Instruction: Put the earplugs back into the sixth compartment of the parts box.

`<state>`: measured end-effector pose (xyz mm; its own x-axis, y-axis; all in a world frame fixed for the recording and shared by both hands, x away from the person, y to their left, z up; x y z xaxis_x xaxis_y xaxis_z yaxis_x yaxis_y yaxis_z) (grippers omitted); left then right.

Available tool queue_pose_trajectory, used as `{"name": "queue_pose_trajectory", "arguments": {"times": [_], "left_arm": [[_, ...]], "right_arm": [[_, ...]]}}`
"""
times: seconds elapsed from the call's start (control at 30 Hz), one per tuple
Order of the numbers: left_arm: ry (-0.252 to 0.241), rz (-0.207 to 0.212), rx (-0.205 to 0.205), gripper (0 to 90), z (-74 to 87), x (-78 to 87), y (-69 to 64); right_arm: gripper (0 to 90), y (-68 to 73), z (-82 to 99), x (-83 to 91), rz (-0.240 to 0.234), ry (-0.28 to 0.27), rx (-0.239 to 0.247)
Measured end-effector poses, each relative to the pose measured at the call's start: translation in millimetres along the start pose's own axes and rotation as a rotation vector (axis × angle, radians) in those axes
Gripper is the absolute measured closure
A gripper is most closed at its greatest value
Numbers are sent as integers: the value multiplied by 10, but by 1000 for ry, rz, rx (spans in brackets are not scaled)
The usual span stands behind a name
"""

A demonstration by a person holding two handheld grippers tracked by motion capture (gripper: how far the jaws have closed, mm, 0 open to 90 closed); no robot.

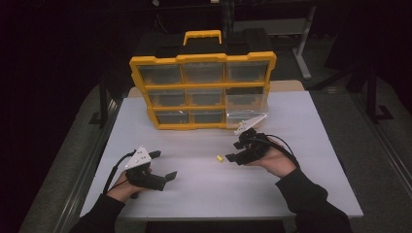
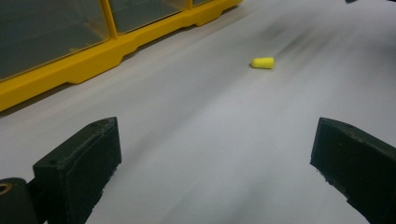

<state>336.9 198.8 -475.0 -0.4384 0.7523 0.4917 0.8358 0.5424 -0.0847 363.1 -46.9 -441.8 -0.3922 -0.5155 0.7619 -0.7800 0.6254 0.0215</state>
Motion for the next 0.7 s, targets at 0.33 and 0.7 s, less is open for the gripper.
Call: {"name": "queue_pose_trajectory", "arguments": {"times": [0.33,0.7], "left_arm": [[-1,5,0,12,-2,-9,-10],[-1,7,-1,12,-1,-11,-11]], "right_arm": [[410,57,84,-200,-4,1,4],[448,47,73,-390,-4,4,-20]]}}
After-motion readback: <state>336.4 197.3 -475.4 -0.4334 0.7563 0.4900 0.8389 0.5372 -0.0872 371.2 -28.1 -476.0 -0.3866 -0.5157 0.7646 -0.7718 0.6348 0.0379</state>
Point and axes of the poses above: each handheld gripper's, and its own axes: x roughly backward along the jaws, z roughly out of its underside, y roughly to its left, the point moved 9 cm from there along -x, roughly forward along the jaws, and after that the axes turned 7 degrees about z, right-handed, at the moved point
